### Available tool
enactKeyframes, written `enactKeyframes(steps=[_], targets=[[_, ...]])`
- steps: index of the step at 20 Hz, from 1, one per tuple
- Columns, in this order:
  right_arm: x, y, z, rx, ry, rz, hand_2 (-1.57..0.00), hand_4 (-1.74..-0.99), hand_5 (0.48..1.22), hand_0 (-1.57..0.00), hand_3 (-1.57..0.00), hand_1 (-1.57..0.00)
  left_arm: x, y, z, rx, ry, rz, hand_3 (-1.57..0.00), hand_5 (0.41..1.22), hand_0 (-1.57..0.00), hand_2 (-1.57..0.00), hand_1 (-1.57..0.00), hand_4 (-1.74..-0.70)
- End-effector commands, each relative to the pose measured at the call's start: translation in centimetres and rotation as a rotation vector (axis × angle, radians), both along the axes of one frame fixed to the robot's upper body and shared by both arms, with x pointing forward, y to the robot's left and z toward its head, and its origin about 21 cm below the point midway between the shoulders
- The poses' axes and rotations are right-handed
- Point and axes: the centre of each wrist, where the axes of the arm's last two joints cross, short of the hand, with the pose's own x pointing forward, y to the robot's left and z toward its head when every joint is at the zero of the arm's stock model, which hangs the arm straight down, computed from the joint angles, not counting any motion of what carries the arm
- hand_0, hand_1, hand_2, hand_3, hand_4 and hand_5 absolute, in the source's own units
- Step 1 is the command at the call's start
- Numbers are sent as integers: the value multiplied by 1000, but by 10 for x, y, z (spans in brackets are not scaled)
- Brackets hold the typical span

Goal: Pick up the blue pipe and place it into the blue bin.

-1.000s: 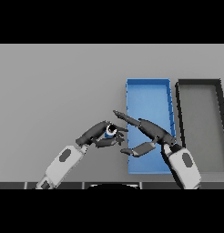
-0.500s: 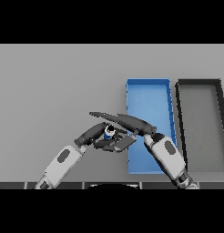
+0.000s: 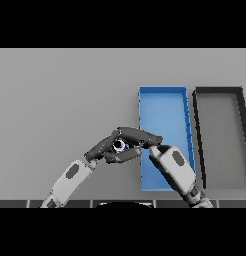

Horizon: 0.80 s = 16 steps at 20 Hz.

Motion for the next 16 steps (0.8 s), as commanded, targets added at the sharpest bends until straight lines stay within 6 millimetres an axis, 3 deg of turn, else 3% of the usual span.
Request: enactKeyframes(steps=[1,4,7,8,10,12,13,16], targets=[[-1,-1,-2,32,-17,1,-1396,-1452,968,-1392,-1320,-1388,1,2,3,-29,4,2,-1312,1221,-1363,-1254,-1344,-1686],[-1,-4,3,3,-120,4,-1482,-1457,1092,-1479,-1442,-1477,1,-1,3,-43,2,1,-1438,1221,-1464,-1372,-1455,-1713],[-1,-1,2,24,-112,-5,-1525,-1475,1155,-1524,-1505,-1523,2,5,4,-34,12,8,-1503,1221,-1516,-1388,-1512,-1727],[-3,0,2,46,-105,-1,-1534,-1480,1168,-1533,-1518,-1533,1,7,4,-38,-20,5,-1333,1221,-1435,-1221,-1354,-1648],[-2,1,3,44,-82,-6,-1548,-1487,1187,-1547,-1537,-1546,3,9,6,44,-77,-24,-853,1221,-925,-781,-866,-1415],[-5,2,4,8,-77,-16,-1556,-1490,1199,-1556,-1549,-1555,3,12,1,102,-119,-79,-546,1221,-592,-500,-554,-1216],[-5,1,3,5,-82,-14,-1559,-1491,1204,-1559,-1554,-1558,6,11,0,119,-127,-81,-436,1187,-473,-399,-443,-1143],[-6,0,1,45,-92,12,-1565,-1494,1212,-1565,-1562,-1565,6,11,3,160,-137,-58,-223,930,-242,-204,-226,-999]])
